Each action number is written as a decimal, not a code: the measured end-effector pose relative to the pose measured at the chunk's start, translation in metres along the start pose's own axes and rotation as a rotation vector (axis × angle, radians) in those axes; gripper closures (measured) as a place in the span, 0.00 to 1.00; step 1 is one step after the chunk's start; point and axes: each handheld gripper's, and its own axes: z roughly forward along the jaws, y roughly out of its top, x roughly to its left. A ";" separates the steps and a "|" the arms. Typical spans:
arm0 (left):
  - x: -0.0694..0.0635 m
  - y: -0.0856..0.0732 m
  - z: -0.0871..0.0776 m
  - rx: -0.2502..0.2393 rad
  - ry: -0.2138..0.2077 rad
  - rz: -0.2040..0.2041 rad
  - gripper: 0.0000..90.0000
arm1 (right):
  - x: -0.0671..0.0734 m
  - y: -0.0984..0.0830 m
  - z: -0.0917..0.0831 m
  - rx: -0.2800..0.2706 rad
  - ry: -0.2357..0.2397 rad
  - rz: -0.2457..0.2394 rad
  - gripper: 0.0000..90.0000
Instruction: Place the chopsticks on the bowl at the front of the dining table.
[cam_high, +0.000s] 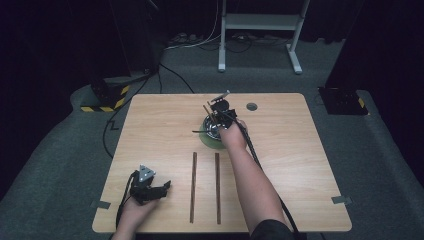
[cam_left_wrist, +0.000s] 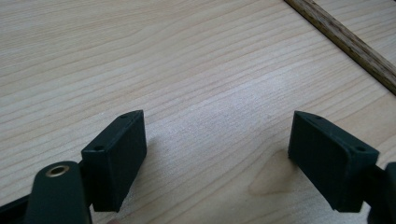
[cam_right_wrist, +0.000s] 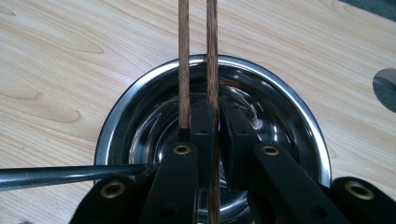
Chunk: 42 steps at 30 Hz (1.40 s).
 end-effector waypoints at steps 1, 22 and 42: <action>0.000 0.000 0.000 0.000 0.000 0.002 0.22 | 0.000 0.000 0.000 0.005 0.004 0.003 0.94; 0.000 0.000 0.000 -0.001 -0.001 -0.005 0.22 | 0.001 -0.002 0.004 0.015 0.017 0.001 0.88; 0.000 0.000 0.000 0.005 0.001 0.004 0.22 | -0.022 -0.071 -0.070 -0.201 0.080 -0.007 0.84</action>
